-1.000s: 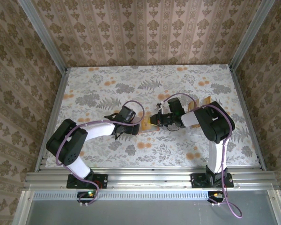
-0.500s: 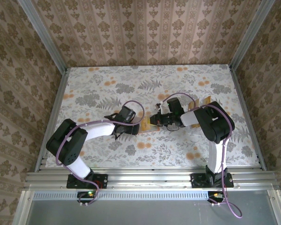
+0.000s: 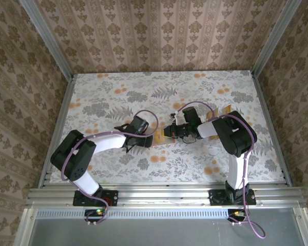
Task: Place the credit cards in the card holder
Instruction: Insert the credit card into the card slot.
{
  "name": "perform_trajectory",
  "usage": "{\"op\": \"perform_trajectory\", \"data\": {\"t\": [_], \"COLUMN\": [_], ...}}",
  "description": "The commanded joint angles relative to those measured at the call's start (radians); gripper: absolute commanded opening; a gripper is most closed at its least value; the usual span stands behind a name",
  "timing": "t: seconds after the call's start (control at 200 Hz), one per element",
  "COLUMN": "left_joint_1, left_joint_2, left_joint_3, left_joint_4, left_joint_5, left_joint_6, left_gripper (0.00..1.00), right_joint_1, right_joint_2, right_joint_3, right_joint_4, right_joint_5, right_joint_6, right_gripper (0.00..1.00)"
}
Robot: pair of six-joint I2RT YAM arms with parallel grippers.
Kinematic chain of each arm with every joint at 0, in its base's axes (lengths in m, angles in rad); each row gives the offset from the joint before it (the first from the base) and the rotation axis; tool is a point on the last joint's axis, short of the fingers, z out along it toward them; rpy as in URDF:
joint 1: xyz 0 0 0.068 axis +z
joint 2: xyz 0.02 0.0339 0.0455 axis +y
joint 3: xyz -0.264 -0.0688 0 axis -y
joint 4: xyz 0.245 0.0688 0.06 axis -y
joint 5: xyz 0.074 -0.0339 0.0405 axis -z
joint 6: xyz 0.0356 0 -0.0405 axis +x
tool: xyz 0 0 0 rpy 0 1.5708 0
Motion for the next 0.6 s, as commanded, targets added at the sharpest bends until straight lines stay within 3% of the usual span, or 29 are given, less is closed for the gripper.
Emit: {"op": "perform_trajectory", "data": {"t": [0.0, 0.465, 0.595], "left_joint_1": [0.001, 0.002, 0.003], "left_joint_2": [0.029, 0.017, 0.018], "left_joint_3": [-0.028, -0.036, -0.039], "left_joint_4": [-0.041, -0.04, -0.039], "left_joint_5": [-0.006, -0.01, -0.01], "left_joint_6": [-0.01, -0.014, -0.014], "left_gripper": [0.97, 0.97, 0.97], "right_joint_1": [0.021, 0.021, 0.022], "right_joint_2": [0.021, -0.061, -0.081], "right_joint_3": [0.008, 0.032, 0.039], "right_joint_4": [-0.103, -0.228, -0.249], "right_joint_5": [0.036, 0.107, 0.123], "right_joint_6": [-0.025, -0.067, -0.07], "right_gripper": [0.02, 0.49, 0.54]}}
